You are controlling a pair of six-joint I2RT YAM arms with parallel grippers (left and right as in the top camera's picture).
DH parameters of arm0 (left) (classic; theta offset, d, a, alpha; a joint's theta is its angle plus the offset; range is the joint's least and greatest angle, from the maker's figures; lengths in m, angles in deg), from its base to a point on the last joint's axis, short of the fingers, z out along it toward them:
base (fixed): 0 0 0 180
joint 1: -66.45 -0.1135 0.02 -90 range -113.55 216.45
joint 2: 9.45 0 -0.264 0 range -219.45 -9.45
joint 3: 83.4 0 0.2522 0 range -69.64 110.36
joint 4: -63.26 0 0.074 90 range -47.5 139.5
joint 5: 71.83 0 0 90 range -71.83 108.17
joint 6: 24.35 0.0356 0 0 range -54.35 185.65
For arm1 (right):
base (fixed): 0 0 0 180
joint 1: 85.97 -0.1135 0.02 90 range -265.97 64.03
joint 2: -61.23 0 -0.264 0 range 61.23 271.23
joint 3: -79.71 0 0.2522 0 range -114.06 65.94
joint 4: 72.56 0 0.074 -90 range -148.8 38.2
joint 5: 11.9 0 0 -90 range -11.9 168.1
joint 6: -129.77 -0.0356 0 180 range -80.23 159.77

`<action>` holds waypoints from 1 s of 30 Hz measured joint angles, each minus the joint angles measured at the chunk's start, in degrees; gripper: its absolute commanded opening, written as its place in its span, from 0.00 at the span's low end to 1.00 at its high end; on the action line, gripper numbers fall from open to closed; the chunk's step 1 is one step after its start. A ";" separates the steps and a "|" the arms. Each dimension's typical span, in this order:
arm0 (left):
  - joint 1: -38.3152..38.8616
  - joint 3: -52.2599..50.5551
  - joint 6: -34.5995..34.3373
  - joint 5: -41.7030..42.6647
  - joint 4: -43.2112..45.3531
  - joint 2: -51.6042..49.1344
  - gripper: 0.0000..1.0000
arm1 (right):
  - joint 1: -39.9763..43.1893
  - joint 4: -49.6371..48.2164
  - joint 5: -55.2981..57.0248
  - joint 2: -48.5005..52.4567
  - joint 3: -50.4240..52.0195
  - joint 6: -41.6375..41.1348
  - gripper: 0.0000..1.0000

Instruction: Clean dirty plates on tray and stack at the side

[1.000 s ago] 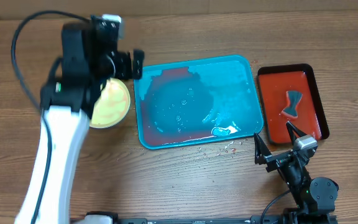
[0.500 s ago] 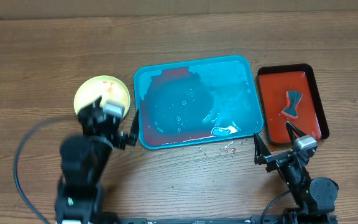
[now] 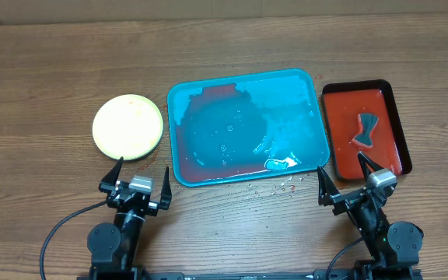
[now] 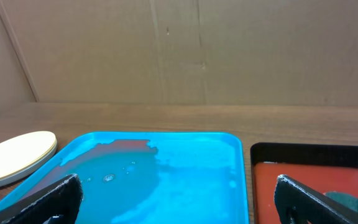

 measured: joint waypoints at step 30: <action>-0.07 -0.76 0.11 -0.44 -0.72 2.75 1.00 | 0.00 0.00 0.02 0.02 0.00 0.02 1.00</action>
